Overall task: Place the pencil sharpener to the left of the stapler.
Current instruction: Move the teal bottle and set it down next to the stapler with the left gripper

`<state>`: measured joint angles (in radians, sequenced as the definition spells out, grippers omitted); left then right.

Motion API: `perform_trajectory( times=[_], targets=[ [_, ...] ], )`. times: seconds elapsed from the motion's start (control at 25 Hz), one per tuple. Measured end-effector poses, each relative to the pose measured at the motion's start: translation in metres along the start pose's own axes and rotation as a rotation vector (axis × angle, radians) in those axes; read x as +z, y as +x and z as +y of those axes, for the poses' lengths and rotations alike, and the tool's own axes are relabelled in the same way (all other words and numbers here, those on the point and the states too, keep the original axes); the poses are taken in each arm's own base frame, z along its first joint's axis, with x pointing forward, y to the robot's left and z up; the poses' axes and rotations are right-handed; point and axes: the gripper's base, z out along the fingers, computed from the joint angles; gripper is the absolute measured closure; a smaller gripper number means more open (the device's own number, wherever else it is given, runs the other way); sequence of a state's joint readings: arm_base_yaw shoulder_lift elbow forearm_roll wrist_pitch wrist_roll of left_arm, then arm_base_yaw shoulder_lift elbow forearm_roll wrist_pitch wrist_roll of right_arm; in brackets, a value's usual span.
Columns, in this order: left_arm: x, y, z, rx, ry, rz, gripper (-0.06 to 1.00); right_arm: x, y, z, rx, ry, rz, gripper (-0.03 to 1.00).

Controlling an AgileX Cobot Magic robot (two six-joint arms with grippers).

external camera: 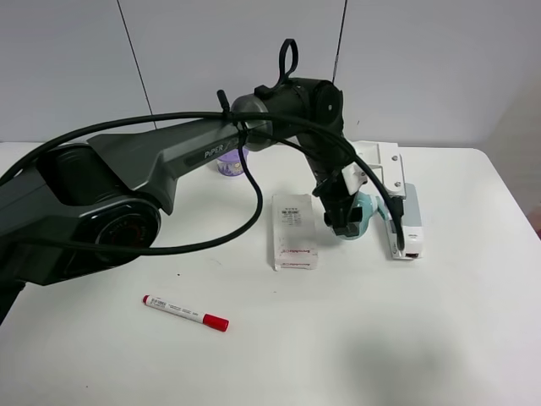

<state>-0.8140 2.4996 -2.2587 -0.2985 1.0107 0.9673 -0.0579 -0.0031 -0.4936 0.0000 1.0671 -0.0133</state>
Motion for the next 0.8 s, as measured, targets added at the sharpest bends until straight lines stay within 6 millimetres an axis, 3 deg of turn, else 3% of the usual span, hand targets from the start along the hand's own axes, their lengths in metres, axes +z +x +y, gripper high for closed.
perform_trajectory(
  times=[0.44, 0.8],
  targets=[
    [0.006, 0.0, 0.003, -0.012, -0.03, -0.019, 0.27, 0.0, 0.0, 0.0, 0.0, 0.0, 0.0, -0.02],
    [0.024, -0.001, -0.002, -0.005, -0.04, -0.027, 0.27, 0.0, 0.0, 0.0, 0.0, 0.0, 0.0, -0.02]
  ],
)
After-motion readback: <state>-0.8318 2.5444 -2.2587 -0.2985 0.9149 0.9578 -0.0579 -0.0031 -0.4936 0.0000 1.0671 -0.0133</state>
